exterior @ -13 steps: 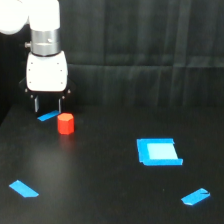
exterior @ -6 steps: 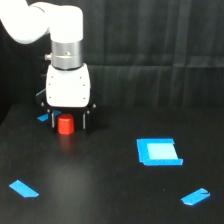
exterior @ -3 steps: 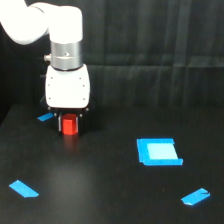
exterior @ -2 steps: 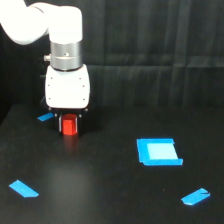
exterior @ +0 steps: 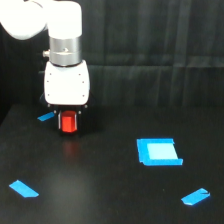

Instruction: Pick up the red object from the table

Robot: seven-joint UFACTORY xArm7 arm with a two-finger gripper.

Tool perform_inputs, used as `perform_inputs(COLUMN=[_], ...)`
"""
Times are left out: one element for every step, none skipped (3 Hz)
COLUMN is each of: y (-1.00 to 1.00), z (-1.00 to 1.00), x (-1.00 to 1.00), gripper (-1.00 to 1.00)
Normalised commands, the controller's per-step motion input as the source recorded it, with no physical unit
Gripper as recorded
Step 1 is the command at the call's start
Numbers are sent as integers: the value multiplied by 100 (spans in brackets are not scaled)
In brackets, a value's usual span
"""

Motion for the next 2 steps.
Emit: perform_inputs(y=[-7, 2], z=[88, 92], x=[3, 6], gripper=[-98, -100])
